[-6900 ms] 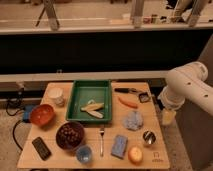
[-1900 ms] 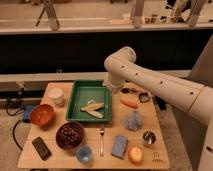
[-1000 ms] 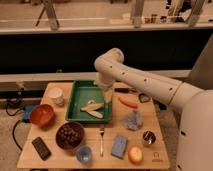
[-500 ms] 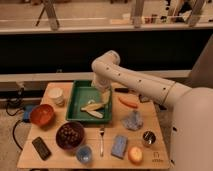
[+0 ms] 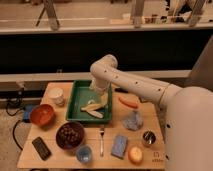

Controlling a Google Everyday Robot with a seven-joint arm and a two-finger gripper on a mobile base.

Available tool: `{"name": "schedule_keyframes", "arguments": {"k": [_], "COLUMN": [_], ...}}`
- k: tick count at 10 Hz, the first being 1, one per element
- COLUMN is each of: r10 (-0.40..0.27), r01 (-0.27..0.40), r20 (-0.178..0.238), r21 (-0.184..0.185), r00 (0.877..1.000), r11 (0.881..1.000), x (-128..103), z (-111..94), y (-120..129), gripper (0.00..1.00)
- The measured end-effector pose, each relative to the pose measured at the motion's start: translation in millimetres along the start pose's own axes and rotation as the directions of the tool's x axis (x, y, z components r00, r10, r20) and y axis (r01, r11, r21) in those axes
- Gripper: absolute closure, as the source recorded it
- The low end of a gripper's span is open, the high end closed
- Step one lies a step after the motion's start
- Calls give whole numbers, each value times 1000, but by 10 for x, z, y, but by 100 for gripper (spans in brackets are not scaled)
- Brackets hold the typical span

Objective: Place banana in plastic cup

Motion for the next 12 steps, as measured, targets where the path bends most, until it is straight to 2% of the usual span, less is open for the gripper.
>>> {"name": "schedule_keyframes", "arguments": {"k": [4,6,9,12], "r10": [-45,-55,-50,-47], "r01": [46,56,53,52], "r20": [31,44,76,101], "r21": [-24,-29,-40,-50], "r00": [998,997,996,994], "r11": [999,998,998,997], "x": [-72,-86,-20,-2], "z": [322,356,563,647], "y": [108,110,206,237], "gripper": [20,20,20,20]}}
